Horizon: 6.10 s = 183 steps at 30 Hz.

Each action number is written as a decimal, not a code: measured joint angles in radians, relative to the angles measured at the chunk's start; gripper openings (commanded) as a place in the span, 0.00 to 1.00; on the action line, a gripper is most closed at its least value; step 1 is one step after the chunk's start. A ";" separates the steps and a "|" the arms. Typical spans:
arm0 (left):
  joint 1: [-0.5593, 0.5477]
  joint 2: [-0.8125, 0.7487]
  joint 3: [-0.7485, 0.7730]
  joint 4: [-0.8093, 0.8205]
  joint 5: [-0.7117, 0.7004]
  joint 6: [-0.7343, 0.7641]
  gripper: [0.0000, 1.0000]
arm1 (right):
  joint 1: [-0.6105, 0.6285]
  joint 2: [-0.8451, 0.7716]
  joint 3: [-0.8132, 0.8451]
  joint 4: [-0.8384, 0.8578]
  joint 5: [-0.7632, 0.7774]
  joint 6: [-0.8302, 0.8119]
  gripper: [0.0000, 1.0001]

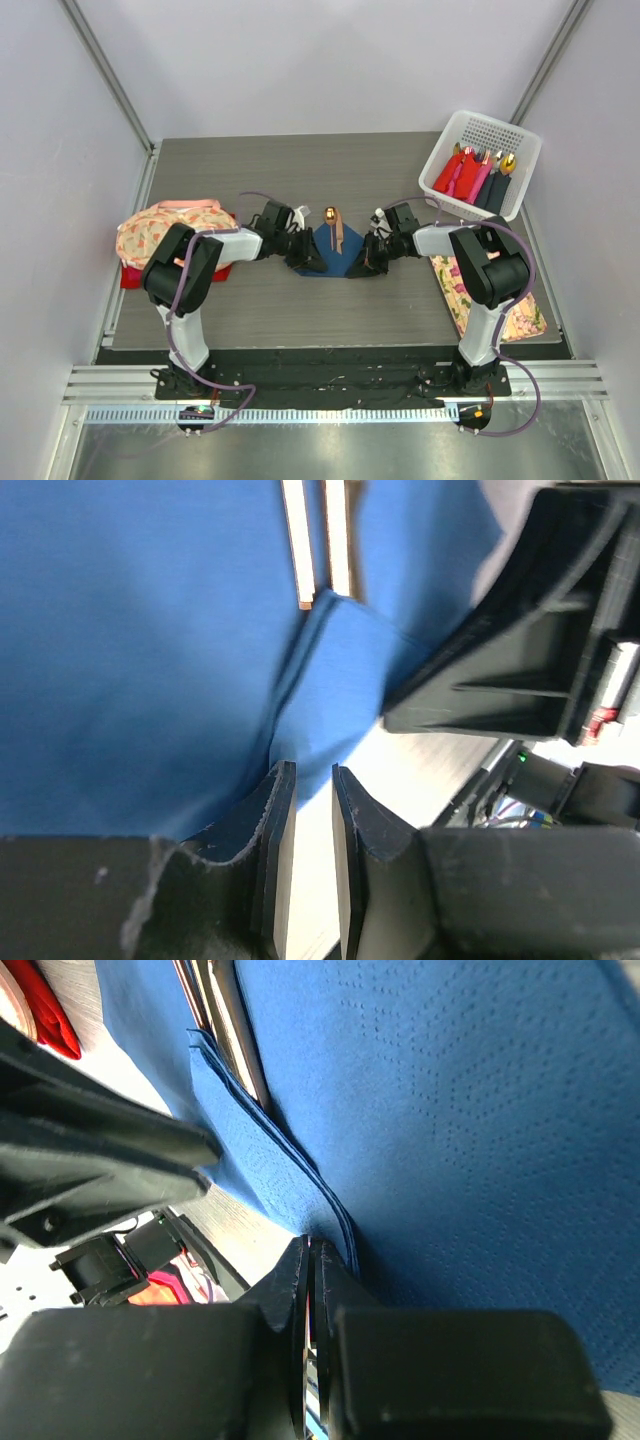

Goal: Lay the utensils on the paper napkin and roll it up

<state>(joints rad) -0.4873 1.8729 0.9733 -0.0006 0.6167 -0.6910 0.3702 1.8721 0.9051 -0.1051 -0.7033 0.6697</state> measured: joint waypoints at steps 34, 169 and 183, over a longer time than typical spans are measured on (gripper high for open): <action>0.012 0.008 -0.004 -0.028 -0.030 0.076 0.04 | -0.103 -0.029 -0.002 -0.151 -0.008 -0.085 0.01; 0.023 0.060 -0.095 0.301 0.032 -0.141 0.04 | -0.019 0.066 0.090 -0.068 -0.048 -0.008 0.01; 0.023 0.061 -0.084 0.280 0.032 -0.117 0.04 | -0.019 0.080 0.151 -0.060 -0.004 0.004 0.01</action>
<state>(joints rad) -0.4648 1.9335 0.8894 0.2794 0.6487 -0.8082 0.3515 1.9526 1.0565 -0.1654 -0.7071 0.6739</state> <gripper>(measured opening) 0.046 0.056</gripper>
